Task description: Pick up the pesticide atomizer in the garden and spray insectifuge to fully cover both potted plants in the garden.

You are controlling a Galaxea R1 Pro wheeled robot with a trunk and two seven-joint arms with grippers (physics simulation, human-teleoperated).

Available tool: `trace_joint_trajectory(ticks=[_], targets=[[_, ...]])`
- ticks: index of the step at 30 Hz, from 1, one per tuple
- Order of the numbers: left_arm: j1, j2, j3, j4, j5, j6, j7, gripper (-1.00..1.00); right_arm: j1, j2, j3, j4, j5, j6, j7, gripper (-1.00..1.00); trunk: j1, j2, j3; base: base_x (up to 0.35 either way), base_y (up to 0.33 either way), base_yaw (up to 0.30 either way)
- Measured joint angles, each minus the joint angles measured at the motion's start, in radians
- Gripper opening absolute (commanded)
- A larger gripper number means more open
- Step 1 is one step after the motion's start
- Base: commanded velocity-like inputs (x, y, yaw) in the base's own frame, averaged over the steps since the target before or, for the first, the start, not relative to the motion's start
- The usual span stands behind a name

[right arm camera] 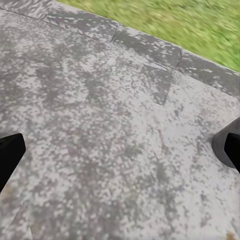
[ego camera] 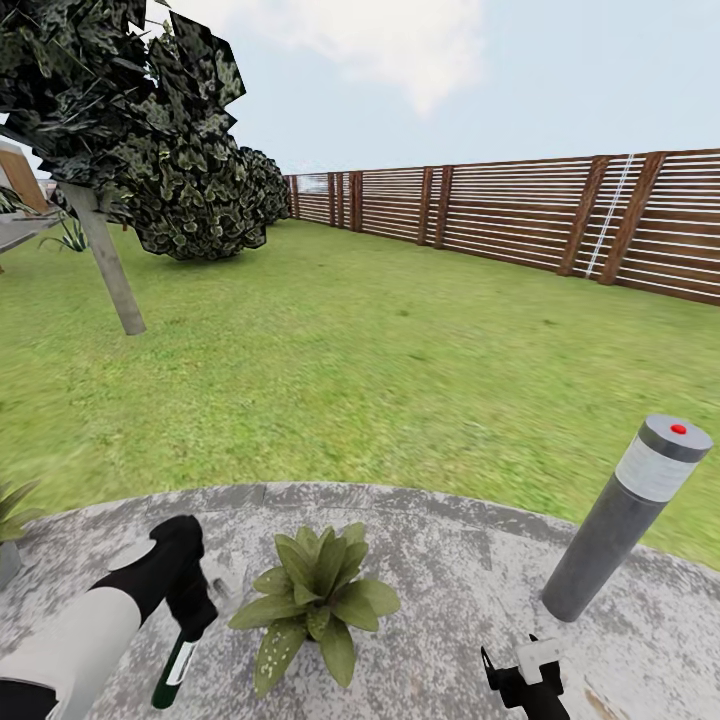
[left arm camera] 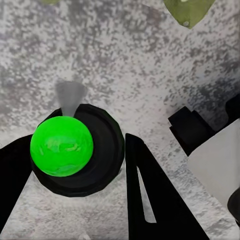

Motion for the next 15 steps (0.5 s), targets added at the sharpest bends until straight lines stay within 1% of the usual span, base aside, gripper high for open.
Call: trace_joint_trajectory(ticks=[5, 8, 11, 13, 15], targets=[[0.002, 0.010, -0.003, 0.012, 0.001, -0.003, 0.000, -1.00, 0.000, 0.000, 0.000, 0.000, 0.000, 0.000, 0.000, 1.00, 0.000, 0.000, 0.000, 0.000, 0.000, 0.000], [0.021, 0.012, -0.004, 0.044, 0.002, -0.004, 0.001, -1.00, 0.000, 0.000, 0.000, 0.000, 0.000, 0.000, 0.000, 1.00, 0.000, 0.000, 0.000, 0.000, 0.000, 0.000], [0.029, 0.015, -0.004, 0.054, 0.001, -0.005, 0.002, -1.00, 0.000, 0.000, 0.000, 0.000, 0.000, 0.000, 0.000, 1.00, 0.000, 0.000, 0.000, 0.000, 0.000, 0.000], [0.030, 0.015, 0.005, 0.053, 0.006, -0.005, 0.002, -1.00, 0.000, 0.000, 0.000, 0.000, 0.000, 0.000, 0.000, 1.00, 0.000, 0.000, 0.000, 0.000, 0.000, 0.000], [0.030, 0.010, 0.026, 0.048, 0.012, -0.006, 0.002, -1.00, 0.000, 0.000, 0.000, 0.000, 0.000, 0.000, 0.000, 1.00, 0.000, 0.000, 0.000, 0.000, 0.000, 0.000]])
